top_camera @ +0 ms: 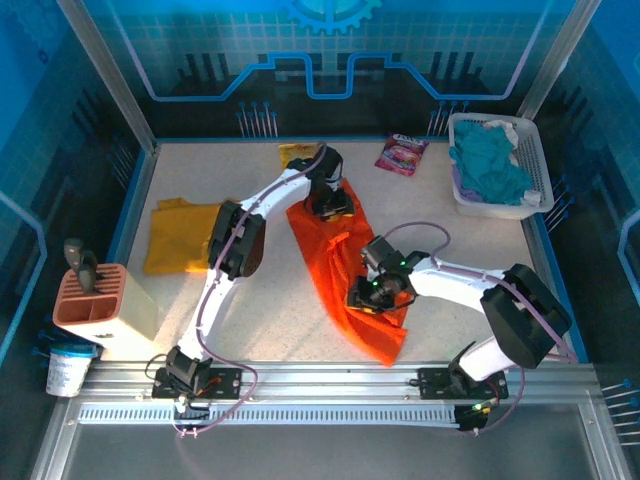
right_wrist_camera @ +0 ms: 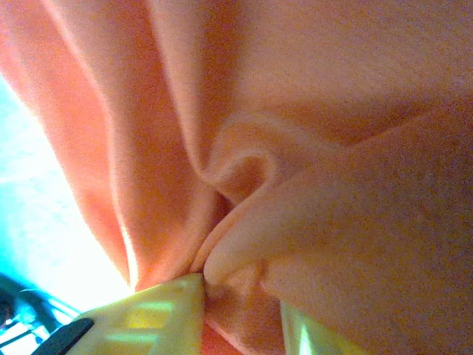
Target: Fold and stack the t-shirts
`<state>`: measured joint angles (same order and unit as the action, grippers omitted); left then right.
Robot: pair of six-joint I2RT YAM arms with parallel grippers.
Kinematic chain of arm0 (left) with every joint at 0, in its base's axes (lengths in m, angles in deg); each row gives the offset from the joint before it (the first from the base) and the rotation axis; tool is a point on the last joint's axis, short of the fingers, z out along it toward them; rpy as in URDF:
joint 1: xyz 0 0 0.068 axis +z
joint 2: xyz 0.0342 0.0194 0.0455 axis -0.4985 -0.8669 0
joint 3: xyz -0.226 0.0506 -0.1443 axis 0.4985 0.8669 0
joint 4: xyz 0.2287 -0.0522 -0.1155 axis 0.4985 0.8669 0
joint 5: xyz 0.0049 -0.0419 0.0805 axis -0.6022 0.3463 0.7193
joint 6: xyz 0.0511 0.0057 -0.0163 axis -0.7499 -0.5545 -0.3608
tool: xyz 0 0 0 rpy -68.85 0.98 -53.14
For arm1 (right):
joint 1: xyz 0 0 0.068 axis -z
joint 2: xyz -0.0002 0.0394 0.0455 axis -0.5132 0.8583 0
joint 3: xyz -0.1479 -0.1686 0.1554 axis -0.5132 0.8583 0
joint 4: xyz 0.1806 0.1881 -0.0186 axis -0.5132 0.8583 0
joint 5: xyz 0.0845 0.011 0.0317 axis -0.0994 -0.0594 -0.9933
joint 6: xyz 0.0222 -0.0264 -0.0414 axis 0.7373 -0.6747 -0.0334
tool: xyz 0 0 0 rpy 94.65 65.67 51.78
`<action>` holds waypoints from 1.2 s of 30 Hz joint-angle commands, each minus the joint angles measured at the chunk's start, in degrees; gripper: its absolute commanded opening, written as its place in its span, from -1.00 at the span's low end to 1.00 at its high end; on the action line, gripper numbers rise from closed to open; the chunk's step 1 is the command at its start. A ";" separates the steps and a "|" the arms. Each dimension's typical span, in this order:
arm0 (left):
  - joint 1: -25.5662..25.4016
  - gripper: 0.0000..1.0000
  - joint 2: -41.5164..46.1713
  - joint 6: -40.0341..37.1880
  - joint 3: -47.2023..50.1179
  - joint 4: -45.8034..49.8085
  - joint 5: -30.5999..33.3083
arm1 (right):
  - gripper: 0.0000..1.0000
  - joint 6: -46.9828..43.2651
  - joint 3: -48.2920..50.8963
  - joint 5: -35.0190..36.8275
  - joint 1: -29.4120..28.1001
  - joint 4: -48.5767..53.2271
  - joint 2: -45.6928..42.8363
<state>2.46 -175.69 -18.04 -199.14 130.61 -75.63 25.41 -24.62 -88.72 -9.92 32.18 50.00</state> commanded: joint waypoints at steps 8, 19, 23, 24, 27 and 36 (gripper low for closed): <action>-2.44 -0.14 -0.96 1.03 -0.23 -1.08 -8.73 | -0.34 8.01 -2.52 -0.34 -5.83 -9.06 4.41; 4.14 -0.08 18.58 1.17 12.46 -5.84 -12.50 | 0.18 -8.02 -18.18 12.11 1.67 9.32 -5.86; 6.82 -0.07 28.12 -0.57 18.84 -4.00 -11.04 | 0.23 -16.87 -28.47 12.84 5.02 13.29 0.25; 7.26 -0.07 30.63 -0.85 21.47 -4.14 -10.28 | 0.23 -18.92 -30.67 12.87 5.68 12.95 2.08; 8.19 -0.04 38.57 -0.34 31.93 -6.45 -8.56 | 0.23 -22.75 -36.69 10.78 7.67 11.62 8.89; 8.55 -0.02 58.36 3.08 60.82 -11.98 -5.51 | 0.24 -28.00 -56.38 10.41 10.03 20.58 32.17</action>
<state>10.94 -121.70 -16.75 -143.41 119.84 -82.61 0.93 -76.78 -79.19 -0.30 45.77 77.76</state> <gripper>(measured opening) 0.493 0.622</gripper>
